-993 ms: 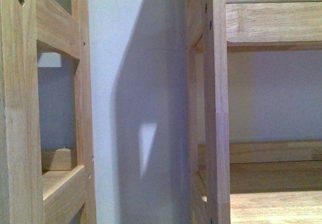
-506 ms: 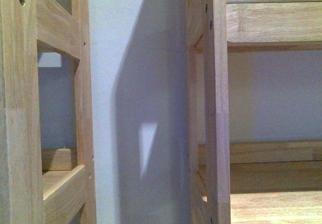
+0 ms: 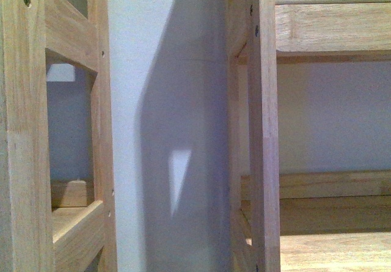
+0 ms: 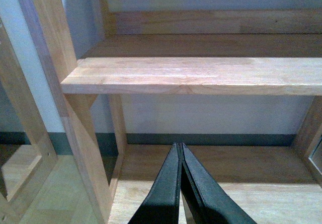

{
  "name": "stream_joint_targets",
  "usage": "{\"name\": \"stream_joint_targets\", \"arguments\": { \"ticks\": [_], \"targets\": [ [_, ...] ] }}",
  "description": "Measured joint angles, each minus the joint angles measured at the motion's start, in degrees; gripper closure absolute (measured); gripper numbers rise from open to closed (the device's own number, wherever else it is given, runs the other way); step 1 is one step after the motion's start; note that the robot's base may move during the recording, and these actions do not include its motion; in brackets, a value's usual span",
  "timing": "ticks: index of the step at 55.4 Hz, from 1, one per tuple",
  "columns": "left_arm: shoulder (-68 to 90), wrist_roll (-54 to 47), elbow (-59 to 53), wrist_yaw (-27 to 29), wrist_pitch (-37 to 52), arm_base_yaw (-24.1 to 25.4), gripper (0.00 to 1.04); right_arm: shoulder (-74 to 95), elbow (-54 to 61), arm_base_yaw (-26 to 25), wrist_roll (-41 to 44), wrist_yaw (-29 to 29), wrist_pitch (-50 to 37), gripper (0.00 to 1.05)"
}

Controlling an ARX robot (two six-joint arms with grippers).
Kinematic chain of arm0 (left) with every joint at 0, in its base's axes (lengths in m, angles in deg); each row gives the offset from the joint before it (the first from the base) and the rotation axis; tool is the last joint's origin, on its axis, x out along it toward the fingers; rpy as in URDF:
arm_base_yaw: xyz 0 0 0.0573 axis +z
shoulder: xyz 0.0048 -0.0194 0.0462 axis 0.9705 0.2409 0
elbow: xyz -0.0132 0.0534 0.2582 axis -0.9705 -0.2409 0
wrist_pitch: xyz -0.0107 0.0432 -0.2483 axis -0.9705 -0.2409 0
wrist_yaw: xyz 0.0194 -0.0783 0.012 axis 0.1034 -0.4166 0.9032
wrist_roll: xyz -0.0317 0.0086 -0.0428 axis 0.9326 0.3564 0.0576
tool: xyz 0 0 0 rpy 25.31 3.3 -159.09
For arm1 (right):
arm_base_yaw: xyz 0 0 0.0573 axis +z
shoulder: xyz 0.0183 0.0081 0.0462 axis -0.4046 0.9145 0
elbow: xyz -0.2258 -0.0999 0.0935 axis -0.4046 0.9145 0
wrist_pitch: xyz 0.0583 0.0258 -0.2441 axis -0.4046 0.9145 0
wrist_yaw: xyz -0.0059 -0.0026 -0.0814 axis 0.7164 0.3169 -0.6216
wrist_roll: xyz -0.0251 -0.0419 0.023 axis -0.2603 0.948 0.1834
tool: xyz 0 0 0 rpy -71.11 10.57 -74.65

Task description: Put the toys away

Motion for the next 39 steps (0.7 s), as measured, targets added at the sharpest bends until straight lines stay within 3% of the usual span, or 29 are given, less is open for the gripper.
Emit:
{"name": "stream_joint_targets", "arguments": {
  "ticks": [12,27,33,39],
  "targets": [
    [0.0,0.0,0.0,0.0,0.0,0.0,0.06,-0.2,0.0,0.0,0.0,0.0,0.0,1.01],
    [0.0,0.0,0.0,0.0,0.0,0.0,0.06,-0.2,0.0,0.0,0.1,0.0,0.0,0.61],
    [0.0,0.0,0.0,0.0,0.0,0.0,0.06,-0.2,0.0,0.0,0.1,0.0,0.0,0.37],
    [0.0,0.0,0.0,0.0,0.0,0.0,0.06,-0.2,0.0,0.0,0.1,0.0,0.0,0.22]
  ]
}}
